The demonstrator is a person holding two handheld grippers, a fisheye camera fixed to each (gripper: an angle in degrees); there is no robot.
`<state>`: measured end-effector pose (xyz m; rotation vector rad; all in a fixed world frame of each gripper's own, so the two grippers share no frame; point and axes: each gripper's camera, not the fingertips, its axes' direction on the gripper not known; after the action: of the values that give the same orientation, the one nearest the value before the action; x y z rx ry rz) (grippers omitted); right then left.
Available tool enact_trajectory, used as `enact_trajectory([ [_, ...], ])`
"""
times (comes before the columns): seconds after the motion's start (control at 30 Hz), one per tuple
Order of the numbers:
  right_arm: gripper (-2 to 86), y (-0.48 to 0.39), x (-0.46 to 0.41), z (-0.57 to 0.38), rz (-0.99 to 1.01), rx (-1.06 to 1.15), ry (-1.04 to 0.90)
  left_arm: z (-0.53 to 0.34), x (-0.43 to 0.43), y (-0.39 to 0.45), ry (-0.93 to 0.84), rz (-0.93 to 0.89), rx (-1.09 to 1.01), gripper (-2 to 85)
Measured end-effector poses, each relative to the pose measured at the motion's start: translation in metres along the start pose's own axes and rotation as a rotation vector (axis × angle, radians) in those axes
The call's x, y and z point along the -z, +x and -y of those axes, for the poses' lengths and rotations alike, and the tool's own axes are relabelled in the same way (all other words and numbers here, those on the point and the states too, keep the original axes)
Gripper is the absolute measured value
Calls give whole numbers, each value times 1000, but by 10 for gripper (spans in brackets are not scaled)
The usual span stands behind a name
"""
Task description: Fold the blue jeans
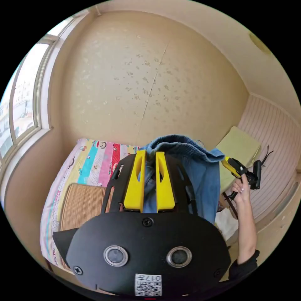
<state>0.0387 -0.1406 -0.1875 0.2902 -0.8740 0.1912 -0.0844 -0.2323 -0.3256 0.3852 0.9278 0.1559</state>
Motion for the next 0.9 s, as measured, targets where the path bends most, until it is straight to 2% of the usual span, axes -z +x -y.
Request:
enact_trajectory([
  [0.07,91,18,-35,-27,4,90,-77,-34,-32,-45,-37,-69,-8,67],
  [0.2,92,73,-104,-152,-191,331,-382,-166,-104,-133,-358,7,-44,110],
  [0.33,92,147,-114,-283,-243,315,-627,-324,-127,-175,-590,-111,12,110],
  [0.47,95,182,-68,-346,-305,200,-653,-420,-102,-158,-614,-138,23,109],
  [0.53,95,193,-18,-370,-364,98,-594,-455,-88,-132,-555,-271,87,109],
  [0.67,94,205,37,-384,-496,21,-561,-473,-117,-80,-625,-496,151,114],
  [0.77,96,232,59,-381,-538,-94,-613,-486,-157,-49,-707,-472,197,121],
  [0.83,91,247,64,-378,-511,-129,-708,-503,-194,-35,-839,-448,225,125],
  [0.9,68,244,72,-370,-503,-107,-751,-501,-198,-32,-794,-432,178,93],
])
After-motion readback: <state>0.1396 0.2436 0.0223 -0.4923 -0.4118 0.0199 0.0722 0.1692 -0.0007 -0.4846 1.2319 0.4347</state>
